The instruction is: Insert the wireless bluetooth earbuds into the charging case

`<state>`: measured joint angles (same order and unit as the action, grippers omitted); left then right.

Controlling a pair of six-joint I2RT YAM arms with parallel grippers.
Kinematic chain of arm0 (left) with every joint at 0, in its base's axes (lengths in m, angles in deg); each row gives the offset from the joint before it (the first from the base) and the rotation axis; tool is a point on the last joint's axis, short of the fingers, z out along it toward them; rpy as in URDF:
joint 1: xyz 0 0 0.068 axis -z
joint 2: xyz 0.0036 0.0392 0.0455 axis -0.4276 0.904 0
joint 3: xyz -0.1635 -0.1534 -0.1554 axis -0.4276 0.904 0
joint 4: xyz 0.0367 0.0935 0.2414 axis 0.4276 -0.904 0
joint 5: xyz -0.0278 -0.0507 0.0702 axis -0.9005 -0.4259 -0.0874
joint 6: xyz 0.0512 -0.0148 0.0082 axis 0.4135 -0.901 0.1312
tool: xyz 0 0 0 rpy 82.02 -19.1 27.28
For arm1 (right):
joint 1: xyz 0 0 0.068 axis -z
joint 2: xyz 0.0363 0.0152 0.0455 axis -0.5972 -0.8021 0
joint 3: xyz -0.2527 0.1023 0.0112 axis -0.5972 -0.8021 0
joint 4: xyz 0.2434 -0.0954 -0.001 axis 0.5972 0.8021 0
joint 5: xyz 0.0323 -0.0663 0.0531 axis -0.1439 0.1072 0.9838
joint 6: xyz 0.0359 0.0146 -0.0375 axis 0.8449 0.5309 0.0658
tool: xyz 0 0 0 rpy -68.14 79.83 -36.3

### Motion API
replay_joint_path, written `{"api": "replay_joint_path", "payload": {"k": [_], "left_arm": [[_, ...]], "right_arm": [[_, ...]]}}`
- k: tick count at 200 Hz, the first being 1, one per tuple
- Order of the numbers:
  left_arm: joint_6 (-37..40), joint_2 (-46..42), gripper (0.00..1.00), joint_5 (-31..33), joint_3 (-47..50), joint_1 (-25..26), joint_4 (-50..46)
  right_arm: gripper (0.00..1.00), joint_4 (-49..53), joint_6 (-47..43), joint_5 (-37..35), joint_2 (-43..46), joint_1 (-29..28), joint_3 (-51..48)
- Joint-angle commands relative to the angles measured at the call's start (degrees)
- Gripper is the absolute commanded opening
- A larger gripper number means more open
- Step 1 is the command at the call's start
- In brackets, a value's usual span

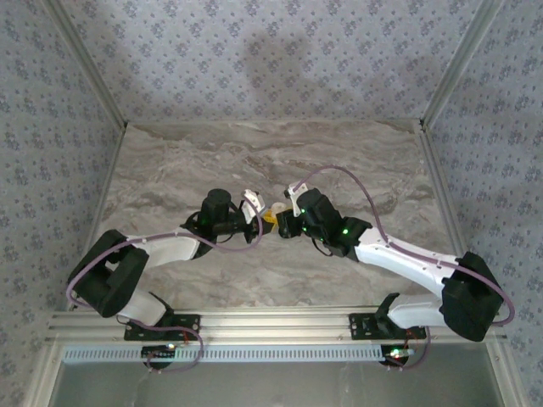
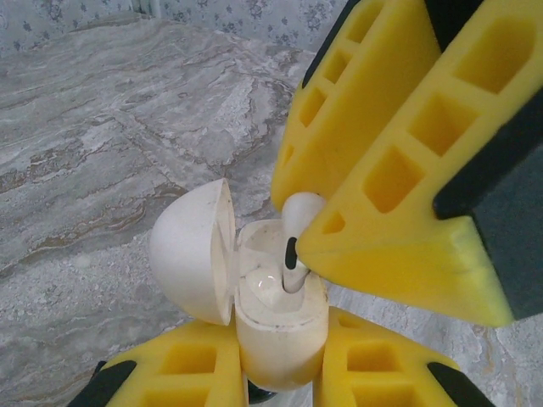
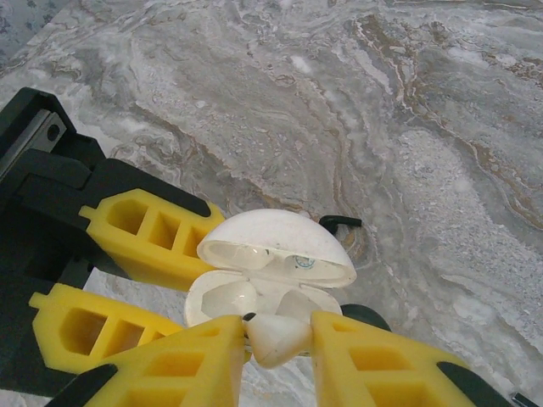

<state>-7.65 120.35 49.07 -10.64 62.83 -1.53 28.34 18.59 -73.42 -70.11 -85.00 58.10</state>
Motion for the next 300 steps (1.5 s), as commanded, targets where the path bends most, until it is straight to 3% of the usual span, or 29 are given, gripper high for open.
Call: {"api": "replay_joint_path", "payload": {"k": [1, 175, 249, 300], "left_arm": [[1.2, -2.1, 0.06, -1.4, -0.4, 0.1, 1.4], [1.3, -1.7, 0.06, -0.7, 0.0, 0.2, 0.9], [1.3, -1.9, 0.06, -0.9, 0.0, 0.3, 1.2], [2.3, -2.6, 0.06, -1.0, 0.2, 0.2, 0.7]], "right_arm": [[0.32, -0.4, -0.6, 1.4, -0.5, 0.3, 0.0], [0.6, -2.6, 0.5, 8.9, 3.0, 3.6, 0.3], [0.61, -2.6, 4.6, 16.9, 5.8, 7.9, 0.6], [0.48, -0.6, 13.7, 26.5, 7.3, 13.8, -0.8]]}}
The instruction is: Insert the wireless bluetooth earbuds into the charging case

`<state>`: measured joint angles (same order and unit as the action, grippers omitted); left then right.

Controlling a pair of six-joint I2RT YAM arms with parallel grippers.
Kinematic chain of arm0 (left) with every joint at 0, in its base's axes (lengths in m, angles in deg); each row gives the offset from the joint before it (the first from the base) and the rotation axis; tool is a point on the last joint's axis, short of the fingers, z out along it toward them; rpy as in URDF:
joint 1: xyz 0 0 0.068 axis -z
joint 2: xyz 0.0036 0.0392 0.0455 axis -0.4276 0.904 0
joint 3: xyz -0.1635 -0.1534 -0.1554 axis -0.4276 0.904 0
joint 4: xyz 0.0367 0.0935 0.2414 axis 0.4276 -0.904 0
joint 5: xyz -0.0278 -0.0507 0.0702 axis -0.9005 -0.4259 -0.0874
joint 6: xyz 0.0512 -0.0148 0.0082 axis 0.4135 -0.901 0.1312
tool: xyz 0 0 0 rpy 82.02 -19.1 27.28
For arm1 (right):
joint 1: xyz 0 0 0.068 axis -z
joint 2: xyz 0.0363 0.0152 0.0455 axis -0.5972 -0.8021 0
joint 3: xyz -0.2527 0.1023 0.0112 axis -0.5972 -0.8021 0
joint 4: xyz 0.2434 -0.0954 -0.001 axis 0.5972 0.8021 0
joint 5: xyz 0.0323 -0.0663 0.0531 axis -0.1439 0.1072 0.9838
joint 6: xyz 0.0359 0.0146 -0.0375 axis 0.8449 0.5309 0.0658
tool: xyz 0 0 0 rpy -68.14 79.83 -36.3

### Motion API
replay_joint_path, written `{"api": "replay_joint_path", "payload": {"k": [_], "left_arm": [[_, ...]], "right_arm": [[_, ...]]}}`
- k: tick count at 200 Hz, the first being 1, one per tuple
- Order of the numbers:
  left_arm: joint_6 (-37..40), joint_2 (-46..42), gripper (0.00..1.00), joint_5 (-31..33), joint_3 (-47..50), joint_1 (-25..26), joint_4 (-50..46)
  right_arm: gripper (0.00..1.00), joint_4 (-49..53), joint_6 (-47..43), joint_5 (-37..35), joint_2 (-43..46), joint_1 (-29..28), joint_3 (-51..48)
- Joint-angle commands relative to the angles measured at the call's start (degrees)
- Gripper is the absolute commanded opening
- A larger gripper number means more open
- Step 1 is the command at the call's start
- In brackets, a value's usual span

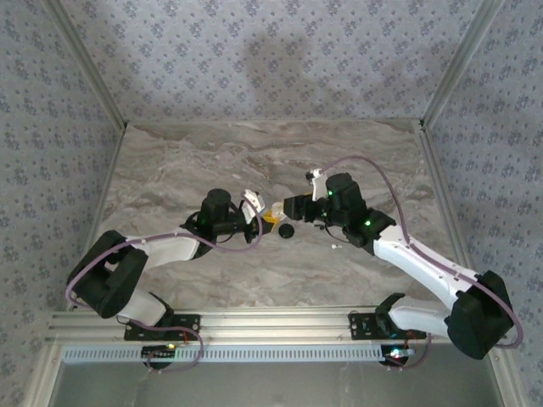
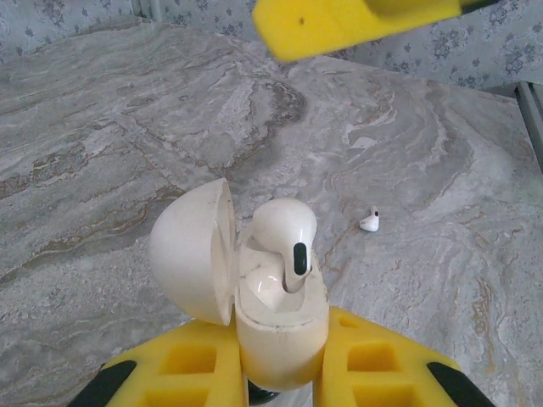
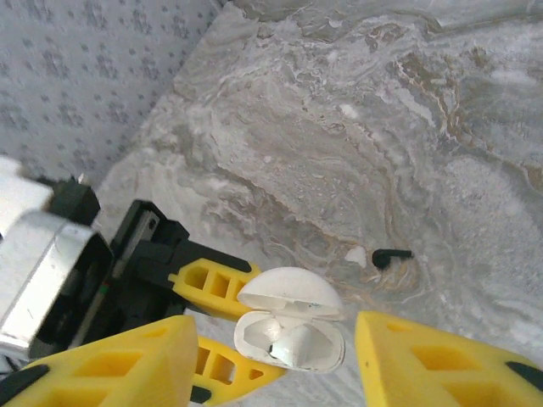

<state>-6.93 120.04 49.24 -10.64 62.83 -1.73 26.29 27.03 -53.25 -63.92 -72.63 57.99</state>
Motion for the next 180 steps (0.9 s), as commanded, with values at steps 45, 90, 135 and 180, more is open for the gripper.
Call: {"api": "replay_joint_path", "payload": {"k": [45, 90, 135, 180], "left_arm": [[1.9, -2.6, 0.06, -1.2, 0.0, 0.2, 0.6], [1.8, -2.8, 0.06, -1.1, 0.1, 0.2, 0.4], [1.8, -3.0, 0.06, -1.1, 0.1, 0.2, 0.3], [1.8, -3.6, 0.06, -0.9, 0.2, 0.2, 0.1]], "right_arm": [[0.36, 3.4, 8.4, 7.9, -1.2, 1.6, -0.2], [0.27, 2.0, 10.5, 9.7, -4.0, 2.0, -0.3], [0.24, 1.2, 10.7, 10.1, -5.6, 2.1, -0.4], [0.2, 0.0, 11.0, 11.4, -7.1, 1.7, -0.3]]}}
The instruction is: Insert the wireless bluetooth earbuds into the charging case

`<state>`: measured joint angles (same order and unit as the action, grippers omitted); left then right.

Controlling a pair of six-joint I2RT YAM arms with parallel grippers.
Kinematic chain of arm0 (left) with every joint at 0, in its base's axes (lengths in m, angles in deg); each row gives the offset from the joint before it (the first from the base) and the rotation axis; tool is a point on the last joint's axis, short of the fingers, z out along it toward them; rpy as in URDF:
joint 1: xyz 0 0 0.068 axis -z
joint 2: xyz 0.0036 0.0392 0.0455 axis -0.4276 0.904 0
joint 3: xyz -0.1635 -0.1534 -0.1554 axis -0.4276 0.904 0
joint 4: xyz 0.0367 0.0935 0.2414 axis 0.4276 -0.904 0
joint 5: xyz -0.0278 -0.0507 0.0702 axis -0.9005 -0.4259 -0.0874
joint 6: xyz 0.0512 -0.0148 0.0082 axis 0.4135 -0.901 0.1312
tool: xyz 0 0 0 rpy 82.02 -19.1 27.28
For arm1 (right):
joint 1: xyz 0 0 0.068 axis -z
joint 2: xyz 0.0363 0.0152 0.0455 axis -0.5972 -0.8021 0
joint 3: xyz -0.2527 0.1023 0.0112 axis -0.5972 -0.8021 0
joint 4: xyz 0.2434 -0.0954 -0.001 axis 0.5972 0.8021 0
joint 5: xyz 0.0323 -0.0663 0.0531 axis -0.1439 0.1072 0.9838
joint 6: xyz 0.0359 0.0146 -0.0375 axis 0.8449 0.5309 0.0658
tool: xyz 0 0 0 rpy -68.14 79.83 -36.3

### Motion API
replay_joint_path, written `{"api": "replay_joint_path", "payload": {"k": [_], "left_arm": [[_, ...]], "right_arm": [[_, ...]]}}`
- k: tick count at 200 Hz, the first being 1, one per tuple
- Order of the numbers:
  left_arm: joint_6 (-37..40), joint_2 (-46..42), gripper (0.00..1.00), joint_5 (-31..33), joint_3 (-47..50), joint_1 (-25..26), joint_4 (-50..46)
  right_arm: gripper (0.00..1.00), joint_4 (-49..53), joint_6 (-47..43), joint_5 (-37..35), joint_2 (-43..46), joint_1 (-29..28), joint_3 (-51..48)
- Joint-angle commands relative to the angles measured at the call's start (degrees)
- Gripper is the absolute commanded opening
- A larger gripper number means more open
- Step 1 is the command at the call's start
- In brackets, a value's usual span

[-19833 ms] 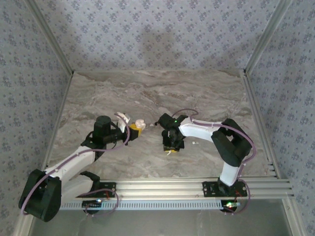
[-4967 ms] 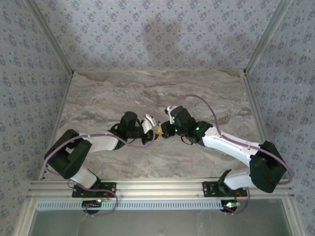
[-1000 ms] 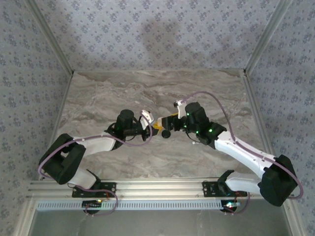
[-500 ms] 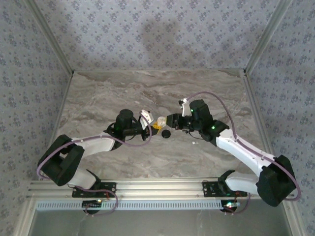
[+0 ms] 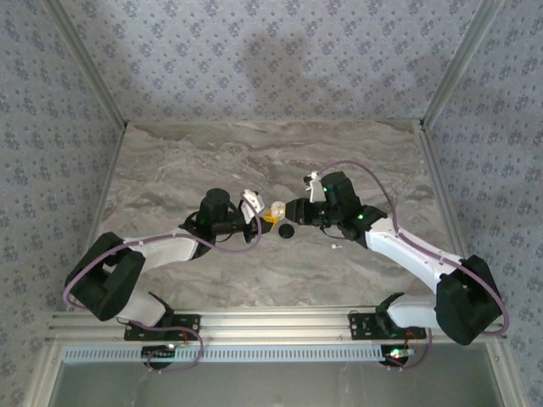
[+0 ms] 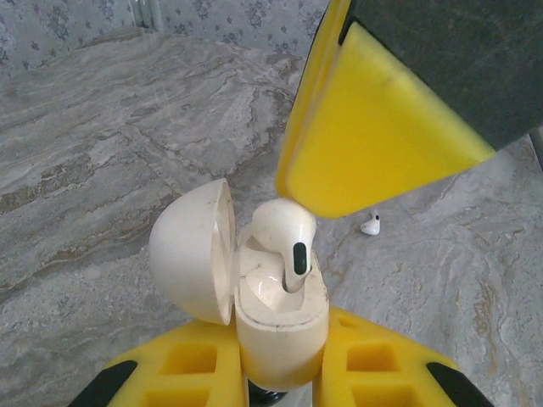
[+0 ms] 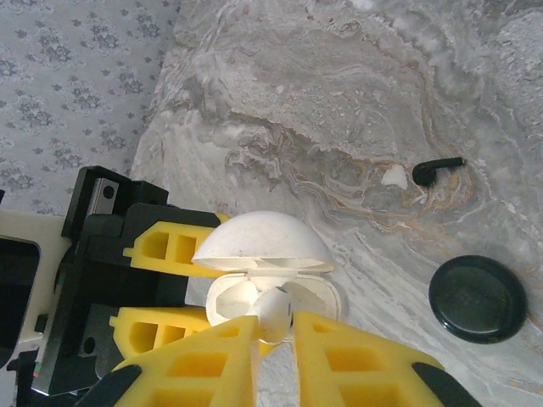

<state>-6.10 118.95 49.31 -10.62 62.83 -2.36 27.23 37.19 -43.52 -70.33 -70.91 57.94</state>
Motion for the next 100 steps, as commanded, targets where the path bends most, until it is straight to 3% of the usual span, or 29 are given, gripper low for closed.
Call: {"api": "replay_joint_path", "payload": {"k": [1, 100], "left_arm": [[0.9, -2.5, 0.06, -1.0, 0.2, 0.2, 0.7], [0.7, -3.1, 0.05, -1.1, 0.5, 0.2, 0.7]], "right_arm": [[0.2, -1.0, 0.8, 1.7, -0.7, 0.0, -0.2], [0.22, -1.3, 0.0, 1.2, -2.7, 0.0, 0.7]]}}
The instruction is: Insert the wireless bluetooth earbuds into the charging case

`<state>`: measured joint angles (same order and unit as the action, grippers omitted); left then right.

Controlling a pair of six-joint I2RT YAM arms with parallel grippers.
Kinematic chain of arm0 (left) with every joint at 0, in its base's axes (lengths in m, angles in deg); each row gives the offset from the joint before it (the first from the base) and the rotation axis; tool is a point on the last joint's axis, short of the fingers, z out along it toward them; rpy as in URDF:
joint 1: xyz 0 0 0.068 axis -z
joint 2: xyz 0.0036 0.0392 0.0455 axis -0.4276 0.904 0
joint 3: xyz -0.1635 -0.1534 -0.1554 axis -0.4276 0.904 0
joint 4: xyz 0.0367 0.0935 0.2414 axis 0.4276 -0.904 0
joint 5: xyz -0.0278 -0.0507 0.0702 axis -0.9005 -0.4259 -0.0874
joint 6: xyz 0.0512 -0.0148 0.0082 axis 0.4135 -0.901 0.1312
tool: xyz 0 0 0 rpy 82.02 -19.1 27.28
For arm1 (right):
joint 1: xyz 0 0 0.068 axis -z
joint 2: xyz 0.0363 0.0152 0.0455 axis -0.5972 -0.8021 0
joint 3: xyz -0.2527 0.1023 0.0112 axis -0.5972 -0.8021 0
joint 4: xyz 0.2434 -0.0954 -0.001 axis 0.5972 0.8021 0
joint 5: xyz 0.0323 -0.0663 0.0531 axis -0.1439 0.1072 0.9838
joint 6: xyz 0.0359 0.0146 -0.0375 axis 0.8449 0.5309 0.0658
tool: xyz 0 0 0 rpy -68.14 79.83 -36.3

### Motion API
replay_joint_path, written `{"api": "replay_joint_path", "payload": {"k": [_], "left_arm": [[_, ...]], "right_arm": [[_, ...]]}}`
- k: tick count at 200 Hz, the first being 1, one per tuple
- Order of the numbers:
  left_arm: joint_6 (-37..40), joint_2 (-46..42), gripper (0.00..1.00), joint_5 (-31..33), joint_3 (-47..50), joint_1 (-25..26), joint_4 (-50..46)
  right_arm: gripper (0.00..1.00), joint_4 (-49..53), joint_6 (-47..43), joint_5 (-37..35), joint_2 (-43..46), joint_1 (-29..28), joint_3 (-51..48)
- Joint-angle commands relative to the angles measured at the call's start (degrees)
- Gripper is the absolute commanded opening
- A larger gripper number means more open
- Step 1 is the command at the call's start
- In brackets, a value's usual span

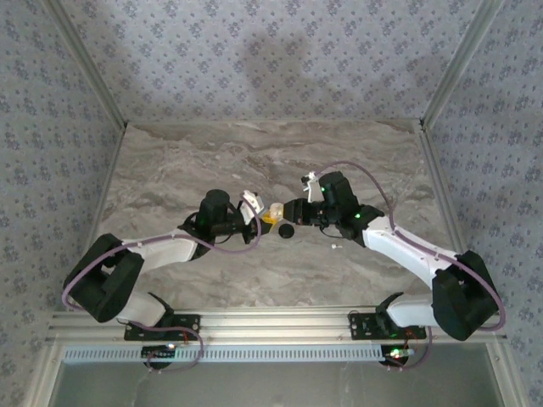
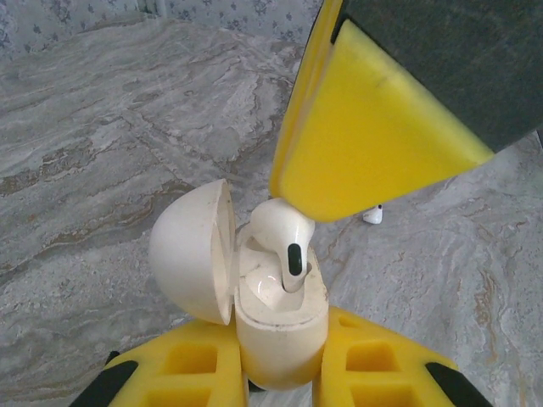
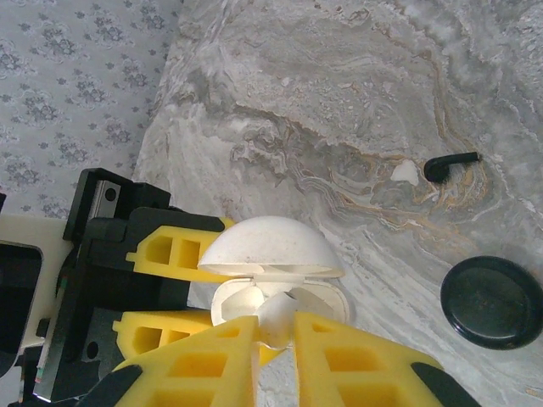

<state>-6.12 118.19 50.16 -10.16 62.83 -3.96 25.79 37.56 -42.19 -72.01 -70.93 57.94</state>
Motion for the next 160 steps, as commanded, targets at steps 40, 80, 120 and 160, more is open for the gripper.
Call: {"api": "replay_joint_path", "payload": {"k": [40, 80, 120, 160], "left_arm": [[0.7, -2.4, 0.05, -2.1, 0.0, 0.2, 2.4], [0.7, -2.3, 0.05, -2.0, 0.0, 0.4, 2.3], [0.7, -2.3, 0.06, -2.0, 0.1, 0.3, 2.3], [0.7, -2.5, 0.05, -2.0, 0.1, 0.3, 2.2]], "right_arm": [[0.25, -1.2, -0.7, 1.2, -1.6, 0.1, 0.9], [0.27, -3.7, -0.9, 3.8, -1.2, 0.1, 0.4], [0.29, -4.2, -1.2, 4.1, -1.2, 0.1, 0.5], [0.31, -4.8, -1.2, 4.9, -1.1, 0.0, 0.7]]}}
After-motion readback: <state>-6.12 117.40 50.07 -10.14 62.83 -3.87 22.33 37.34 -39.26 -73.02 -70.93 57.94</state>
